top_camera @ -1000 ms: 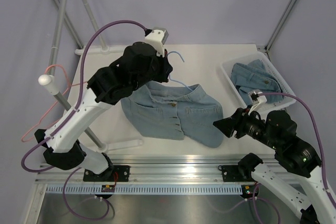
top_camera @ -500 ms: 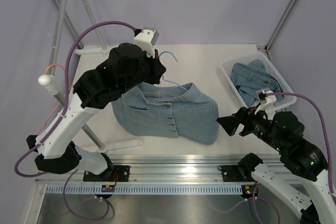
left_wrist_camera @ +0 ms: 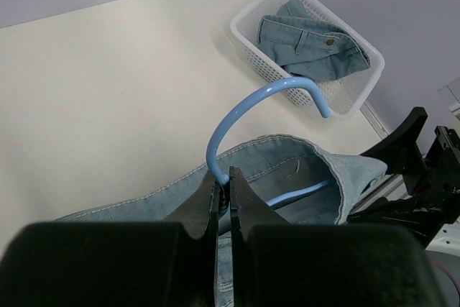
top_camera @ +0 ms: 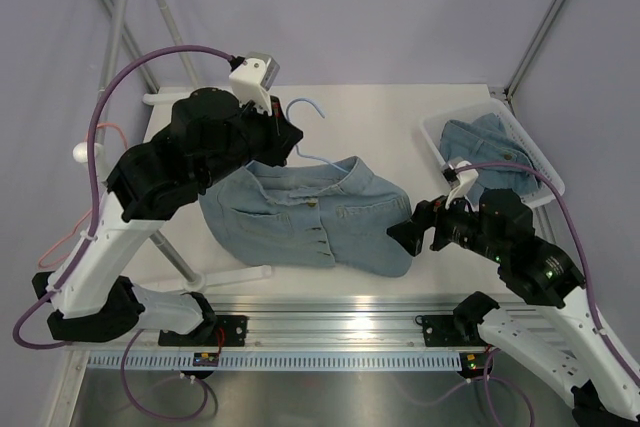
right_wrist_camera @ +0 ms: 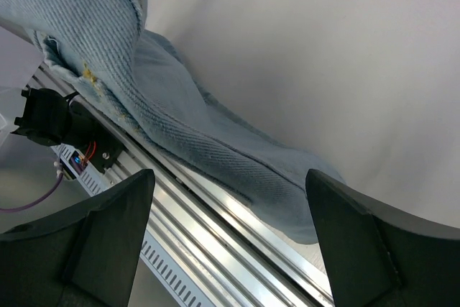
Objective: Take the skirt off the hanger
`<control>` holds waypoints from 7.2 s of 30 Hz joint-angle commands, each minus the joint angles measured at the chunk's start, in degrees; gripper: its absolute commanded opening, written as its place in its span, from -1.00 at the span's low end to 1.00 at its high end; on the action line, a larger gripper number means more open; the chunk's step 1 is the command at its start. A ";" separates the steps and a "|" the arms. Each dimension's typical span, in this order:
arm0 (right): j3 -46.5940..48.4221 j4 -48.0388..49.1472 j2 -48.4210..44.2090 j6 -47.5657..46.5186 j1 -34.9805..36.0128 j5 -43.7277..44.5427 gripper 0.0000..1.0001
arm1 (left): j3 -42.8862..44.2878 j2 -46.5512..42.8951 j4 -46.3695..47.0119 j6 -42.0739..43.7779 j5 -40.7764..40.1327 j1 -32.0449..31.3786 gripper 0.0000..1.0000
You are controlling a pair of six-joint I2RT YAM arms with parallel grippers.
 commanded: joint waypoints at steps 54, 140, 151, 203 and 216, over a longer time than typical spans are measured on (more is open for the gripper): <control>10.78 -18.98 -16.74 18.73 0.24 32.24 -1.00 | -13.86 -6.53 13.14 1.94 -6.39 -0.20 -1.00; 81.80 -9.68 49.70 -10.36 -37.90 25.31 -1.00 | -23.98 -8.29 17.27 2.47 -3.14 0.15 -1.00; 89.35 -10.29 53.21 -8.34 -40.71 22.50 -1.00 | -23.63 -8.12 16.39 2.91 -3.75 0.15 -1.00; 66.26 0.25 52.25 -4.12 -51.96 21.90 -1.00 | -23.89 -6.72 14.63 2.74 -2.70 0.15 -1.00; 51.92 0.25 50.32 -3.60 -42.40 17.84 -1.00 | -23.54 -4.43 16.13 0.10 0.90 0.15 -1.00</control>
